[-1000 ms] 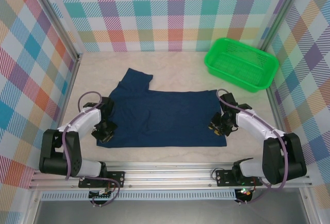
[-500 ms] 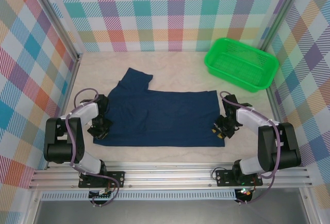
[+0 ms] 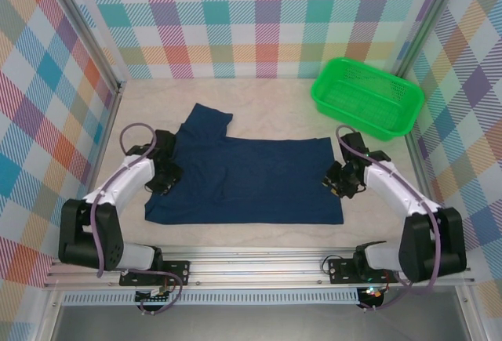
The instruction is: Fold and stack the t-shirts
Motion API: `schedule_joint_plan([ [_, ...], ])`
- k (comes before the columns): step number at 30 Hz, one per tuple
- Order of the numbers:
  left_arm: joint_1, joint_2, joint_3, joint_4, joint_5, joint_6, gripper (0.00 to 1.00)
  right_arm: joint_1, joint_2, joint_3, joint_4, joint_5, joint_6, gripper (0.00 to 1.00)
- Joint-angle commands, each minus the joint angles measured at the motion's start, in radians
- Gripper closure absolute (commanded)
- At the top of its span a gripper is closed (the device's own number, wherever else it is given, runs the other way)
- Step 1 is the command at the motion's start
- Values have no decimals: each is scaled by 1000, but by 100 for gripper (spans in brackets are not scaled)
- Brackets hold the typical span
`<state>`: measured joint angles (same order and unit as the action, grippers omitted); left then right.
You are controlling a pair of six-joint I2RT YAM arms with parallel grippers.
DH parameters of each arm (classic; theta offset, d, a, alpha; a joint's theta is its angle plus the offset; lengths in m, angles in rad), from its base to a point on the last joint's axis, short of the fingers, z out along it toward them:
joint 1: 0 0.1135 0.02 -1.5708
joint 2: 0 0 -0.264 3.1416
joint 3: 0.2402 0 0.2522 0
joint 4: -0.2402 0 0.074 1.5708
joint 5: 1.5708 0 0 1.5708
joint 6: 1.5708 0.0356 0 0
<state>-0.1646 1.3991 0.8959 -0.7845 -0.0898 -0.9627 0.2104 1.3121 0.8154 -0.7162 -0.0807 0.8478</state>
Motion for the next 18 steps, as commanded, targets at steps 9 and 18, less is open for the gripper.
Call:
schedule_joint_plan([
  [9, -29, 261, 89, 34, 9, -19, 83, 7, 241, 63, 151, -35, 15, 69],
  [18, -23, 247, -48, 32, -82, -19, 82, 13, 249, -53, 126, -11, 69, 69],
])
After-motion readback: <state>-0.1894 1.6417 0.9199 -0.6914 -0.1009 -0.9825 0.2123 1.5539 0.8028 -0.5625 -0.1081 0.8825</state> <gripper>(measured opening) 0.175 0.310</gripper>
